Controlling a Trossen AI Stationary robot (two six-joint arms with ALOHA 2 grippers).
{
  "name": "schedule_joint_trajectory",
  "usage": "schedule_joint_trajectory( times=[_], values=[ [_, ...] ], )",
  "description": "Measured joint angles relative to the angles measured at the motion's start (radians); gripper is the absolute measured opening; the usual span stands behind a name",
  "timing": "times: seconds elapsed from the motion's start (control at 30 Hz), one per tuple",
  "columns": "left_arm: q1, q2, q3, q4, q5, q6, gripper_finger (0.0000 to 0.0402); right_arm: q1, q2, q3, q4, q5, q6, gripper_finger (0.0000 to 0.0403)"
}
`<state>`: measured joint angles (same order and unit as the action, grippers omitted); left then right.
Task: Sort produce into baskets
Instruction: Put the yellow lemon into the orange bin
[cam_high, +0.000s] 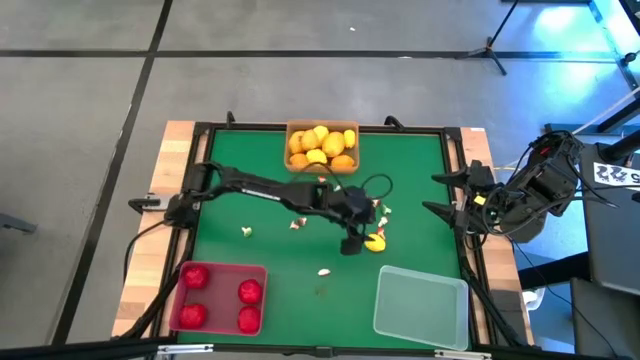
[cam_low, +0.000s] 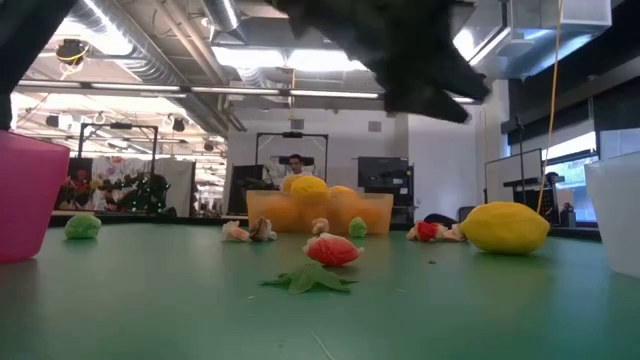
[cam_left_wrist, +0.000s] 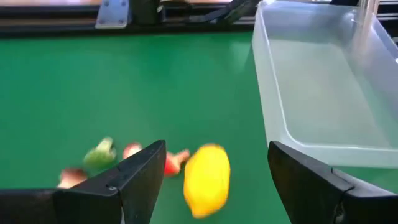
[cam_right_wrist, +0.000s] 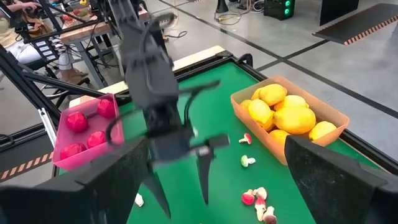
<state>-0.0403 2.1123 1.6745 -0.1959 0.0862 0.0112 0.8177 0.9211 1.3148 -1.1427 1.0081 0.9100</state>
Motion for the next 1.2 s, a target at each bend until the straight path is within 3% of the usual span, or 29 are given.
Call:
schedule_joint_trajectory(
  times=[0.47,0.97,1.2],
  values=[
    [-0.016,0.2,0.0,0.176,0.033,-0.014,0.0278,0.0,0.0,0.0,0.011,-0.033,0.002,0.0374],
    [-0.019,0.254,0.0,0.14,0.034,-0.114,0.0277,0.0,0.0,0.0,0.005,-0.033,0.002,0.0374],
    [-0.016,0.236,0.0,0.102,0.033,-0.189,0.0217,0.0,0.0,0.0,-0.019,-0.033,0.002,0.0374]
  ],
)
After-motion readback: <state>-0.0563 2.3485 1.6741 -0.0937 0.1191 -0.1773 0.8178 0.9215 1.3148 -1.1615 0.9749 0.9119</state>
